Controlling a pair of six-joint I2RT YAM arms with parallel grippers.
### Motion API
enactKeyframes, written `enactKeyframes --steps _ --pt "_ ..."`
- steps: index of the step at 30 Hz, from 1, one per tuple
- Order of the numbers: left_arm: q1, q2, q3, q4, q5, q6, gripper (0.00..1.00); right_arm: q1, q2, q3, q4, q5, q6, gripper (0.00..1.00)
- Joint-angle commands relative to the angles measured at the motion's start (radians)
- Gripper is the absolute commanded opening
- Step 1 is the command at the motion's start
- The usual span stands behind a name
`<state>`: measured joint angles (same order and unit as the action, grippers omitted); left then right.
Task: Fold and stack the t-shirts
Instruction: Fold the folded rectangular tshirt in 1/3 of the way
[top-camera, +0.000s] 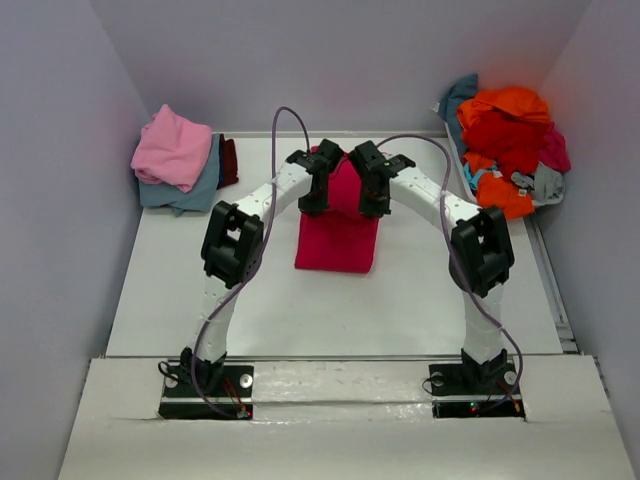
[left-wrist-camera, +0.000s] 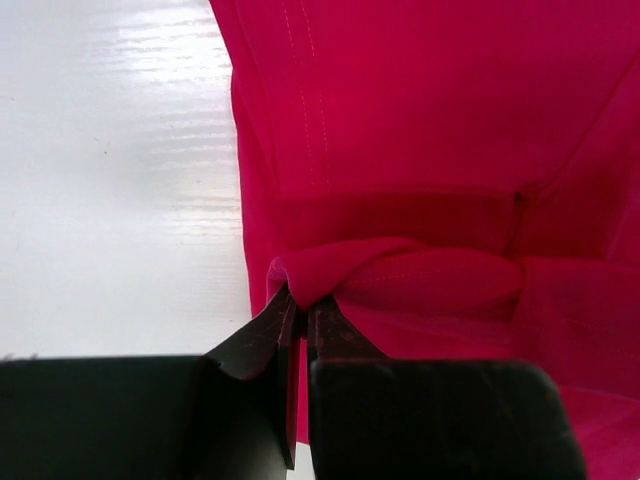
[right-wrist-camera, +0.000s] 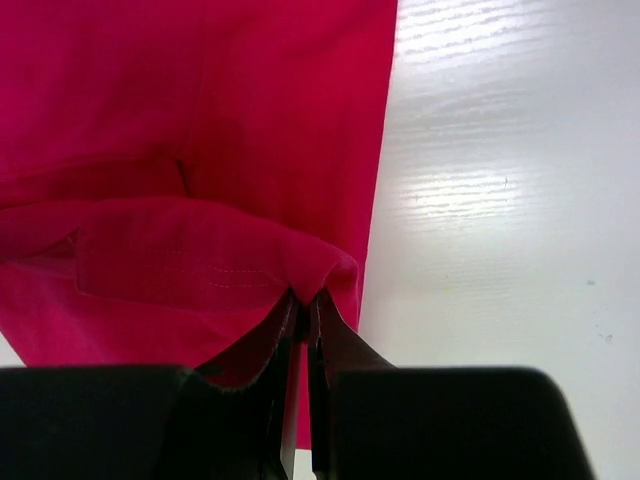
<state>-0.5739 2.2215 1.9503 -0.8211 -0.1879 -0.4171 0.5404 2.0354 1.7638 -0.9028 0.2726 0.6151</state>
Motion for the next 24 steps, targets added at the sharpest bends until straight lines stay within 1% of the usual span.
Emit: enactKeyframes --steps 1,7,10,15,17,18,20,21,23,24 --pt "0.017 0.021 0.116 -0.053 -0.025 0.023 0.06 -0.010 0.043 0.097 -0.010 -0.004 -0.032 0.08" --pt "0.026 0.078 0.194 -0.085 -0.044 0.021 0.06 -0.030 0.092 0.169 -0.021 -0.013 -0.048 0.08" --pt "0.046 0.093 0.205 -0.089 -0.042 0.014 0.06 -0.040 0.118 0.194 -0.019 -0.018 -0.058 0.08" --pt "0.046 0.118 0.208 -0.079 -0.047 0.017 0.06 -0.040 0.158 0.220 -0.022 -0.029 -0.069 0.08" --pt "0.055 0.133 0.208 -0.082 -0.048 0.015 0.08 -0.049 0.170 0.221 -0.018 -0.033 -0.074 0.09" --pt "0.055 0.136 0.208 -0.087 -0.059 0.009 0.17 -0.049 0.178 0.221 -0.018 -0.035 -0.074 0.10" --pt "0.055 0.138 0.199 -0.085 -0.071 0.001 0.37 -0.049 0.181 0.220 -0.018 -0.038 -0.074 0.17" --pt "0.055 0.129 0.188 -0.070 -0.073 0.004 0.52 -0.049 0.178 0.218 -0.018 -0.042 -0.074 0.28" --pt "0.055 0.116 0.182 -0.056 -0.093 0.001 0.68 -0.049 0.163 0.198 -0.002 -0.035 -0.069 0.42" --pt "0.055 0.116 0.180 -0.056 -0.093 0.004 0.73 -0.049 0.155 0.198 0.004 -0.035 -0.072 0.48"
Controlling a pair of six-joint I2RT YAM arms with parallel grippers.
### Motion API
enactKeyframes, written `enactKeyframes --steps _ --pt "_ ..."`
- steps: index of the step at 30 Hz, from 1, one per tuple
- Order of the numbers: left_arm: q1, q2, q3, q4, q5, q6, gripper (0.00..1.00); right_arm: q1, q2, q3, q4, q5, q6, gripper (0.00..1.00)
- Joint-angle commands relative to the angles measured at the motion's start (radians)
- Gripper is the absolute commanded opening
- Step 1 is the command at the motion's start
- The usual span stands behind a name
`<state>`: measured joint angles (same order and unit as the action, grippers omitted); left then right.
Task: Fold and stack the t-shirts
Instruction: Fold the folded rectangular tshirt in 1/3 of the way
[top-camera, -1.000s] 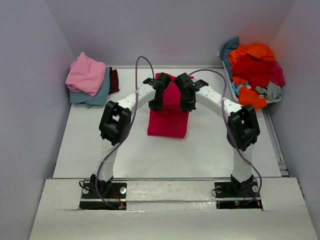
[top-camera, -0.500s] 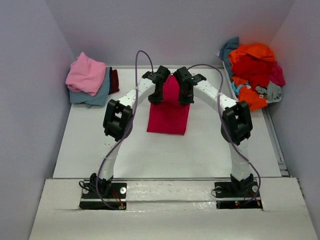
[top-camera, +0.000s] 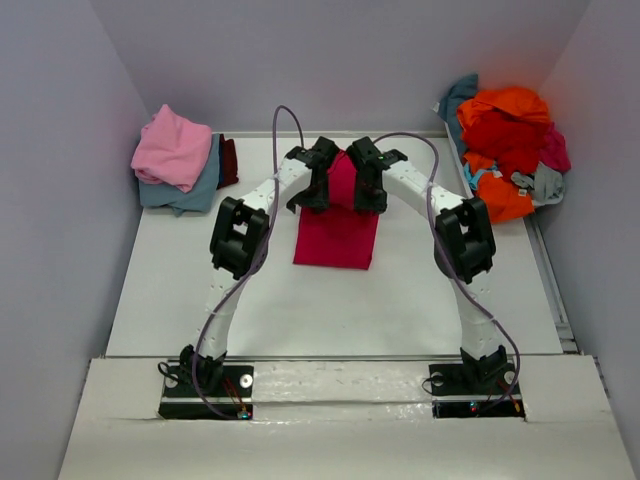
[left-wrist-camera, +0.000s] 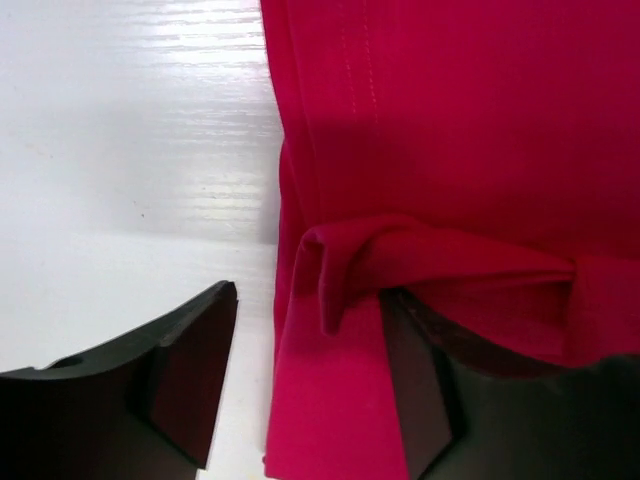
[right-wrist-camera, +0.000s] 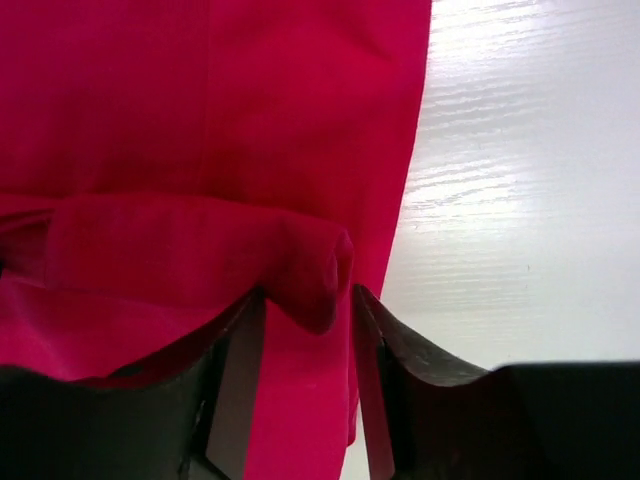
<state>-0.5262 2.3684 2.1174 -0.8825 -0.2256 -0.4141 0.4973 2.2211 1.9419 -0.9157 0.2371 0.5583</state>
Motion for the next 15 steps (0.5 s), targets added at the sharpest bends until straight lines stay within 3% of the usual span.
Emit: enactKeyframes --steps 1,2,5,15 --pt "0.008 -0.037 0.013 0.011 -0.063 0.000 0.75 -0.006 -0.038 0.011 0.023 0.004 -0.018 0.54" --pt "0.008 -0.044 0.012 0.016 -0.070 0.000 0.78 -0.006 -0.046 0.020 0.021 0.010 -0.023 0.61" --pt "0.008 -0.060 0.012 0.016 -0.090 -0.011 0.79 -0.006 -0.043 0.058 -0.008 0.022 -0.028 0.67" --pt "0.008 -0.216 -0.118 0.020 -0.086 -0.023 0.79 -0.006 -0.106 0.057 -0.074 -0.001 0.003 0.68"
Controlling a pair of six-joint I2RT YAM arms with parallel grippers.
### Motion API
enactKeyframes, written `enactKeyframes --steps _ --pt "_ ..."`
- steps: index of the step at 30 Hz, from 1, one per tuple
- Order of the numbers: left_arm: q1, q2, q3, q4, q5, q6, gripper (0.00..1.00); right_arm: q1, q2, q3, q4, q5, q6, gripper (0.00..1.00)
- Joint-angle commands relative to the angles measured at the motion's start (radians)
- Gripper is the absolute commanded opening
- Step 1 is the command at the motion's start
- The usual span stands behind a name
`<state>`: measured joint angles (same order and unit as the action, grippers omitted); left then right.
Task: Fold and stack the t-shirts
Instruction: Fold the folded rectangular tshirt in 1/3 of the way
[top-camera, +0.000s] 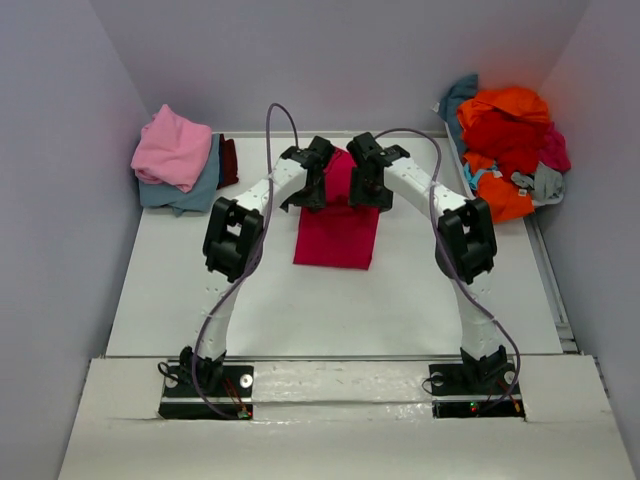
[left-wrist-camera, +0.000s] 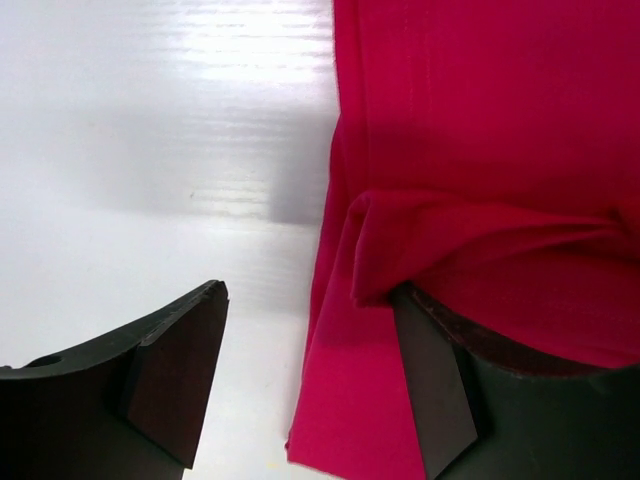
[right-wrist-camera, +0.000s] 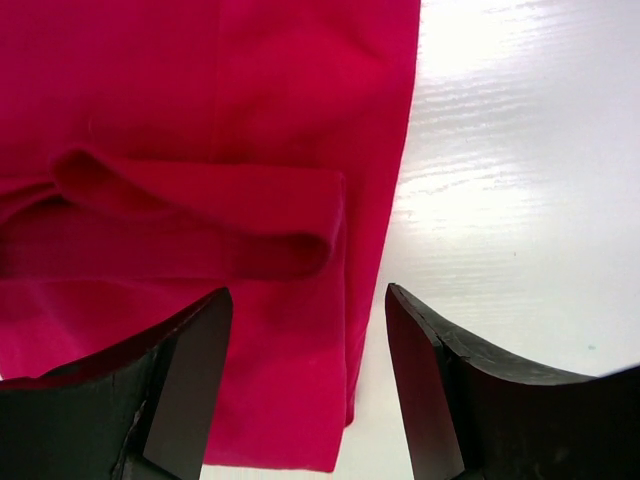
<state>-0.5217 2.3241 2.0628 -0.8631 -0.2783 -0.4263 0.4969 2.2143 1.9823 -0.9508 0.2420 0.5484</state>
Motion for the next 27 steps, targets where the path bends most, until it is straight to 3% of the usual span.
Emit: enactKeyframes --steps 1,9,21,27 --pt "0.003 -0.187 -0.078 0.006 -0.029 -0.011 0.79 -0.006 -0.108 0.001 -0.028 -0.012 0.012 0.68" --pt "-0.006 -0.284 -0.153 -0.014 -0.006 -0.006 0.79 -0.006 -0.156 -0.045 -0.026 -0.046 0.033 0.66" --pt "-0.017 -0.288 -0.306 0.010 0.053 -0.005 0.78 0.012 -0.111 -0.062 -0.069 -0.132 0.041 0.62" --pt "-0.017 -0.379 -0.506 0.068 0.096 -0.006 0.78 0.031 -0.191 -0.259 -0.032 -0.184 0.071 0.61"
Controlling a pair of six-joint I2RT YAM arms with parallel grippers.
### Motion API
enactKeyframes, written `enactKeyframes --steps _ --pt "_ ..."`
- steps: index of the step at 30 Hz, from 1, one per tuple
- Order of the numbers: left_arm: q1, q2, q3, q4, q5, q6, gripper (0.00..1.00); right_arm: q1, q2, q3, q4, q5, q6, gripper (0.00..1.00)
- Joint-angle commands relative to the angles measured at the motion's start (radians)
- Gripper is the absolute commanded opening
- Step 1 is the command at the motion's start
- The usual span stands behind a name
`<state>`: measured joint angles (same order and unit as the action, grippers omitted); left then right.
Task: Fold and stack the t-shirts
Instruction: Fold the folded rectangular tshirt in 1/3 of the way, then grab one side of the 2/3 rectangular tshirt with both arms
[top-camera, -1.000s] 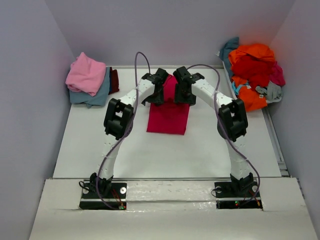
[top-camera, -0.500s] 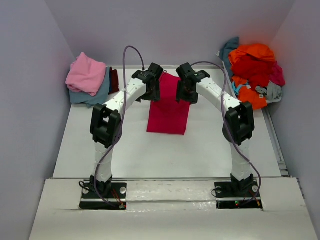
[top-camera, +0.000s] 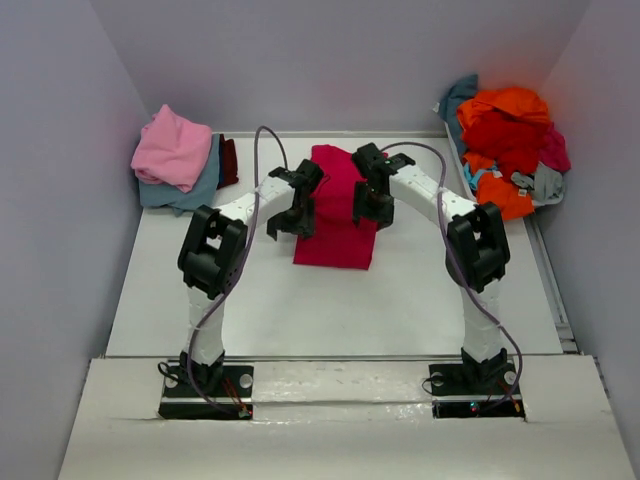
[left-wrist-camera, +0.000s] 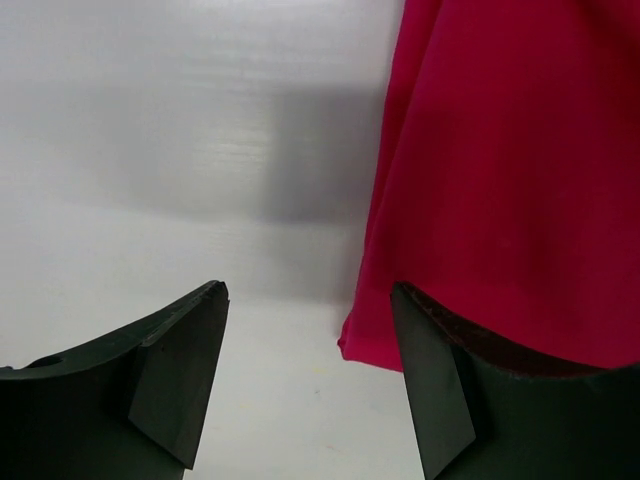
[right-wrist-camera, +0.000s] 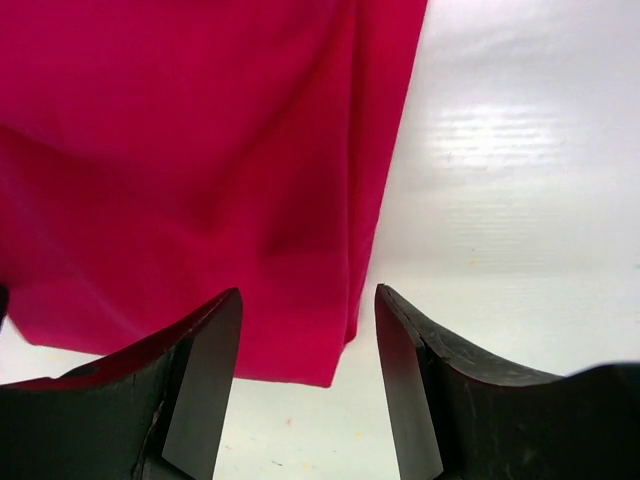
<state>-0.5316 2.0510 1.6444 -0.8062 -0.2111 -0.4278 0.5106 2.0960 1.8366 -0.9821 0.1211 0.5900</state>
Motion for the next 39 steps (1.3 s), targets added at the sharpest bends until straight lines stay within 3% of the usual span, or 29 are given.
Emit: enactKeyframes --steps 1,7,11,23,39 --pt "-0.016 -0.115 -0.106 0.015 0.033 -0.006 0.78 0.028 -0.082 -0.141 0.002 -0.069 0.034 0.61" --pt "-0.025 -0.184 -0.222 0.064 0.084 -0.008 0.78 0.037 -0.175 -0.353 0.060 -0.100 0.062 0.61" --pt "-0.025 -0.184 -0.236 0.082 0.104 -0.003 0.78 0.046 -0.197 -0.404 0.094 -0.123 0.071 0.61" --pt "-0.025 -0.095 -0.166 0.125 0.194 0.015 0.78 0.055 -0.165 -0.392 0.134 -0.193 0.090 0.60" --pt "-0.025 -0.040 -0.256 0.203 0.306 0.018 0.76 0.065 -0.143 -0.444 0.198 -0.202 0.096 0.59"
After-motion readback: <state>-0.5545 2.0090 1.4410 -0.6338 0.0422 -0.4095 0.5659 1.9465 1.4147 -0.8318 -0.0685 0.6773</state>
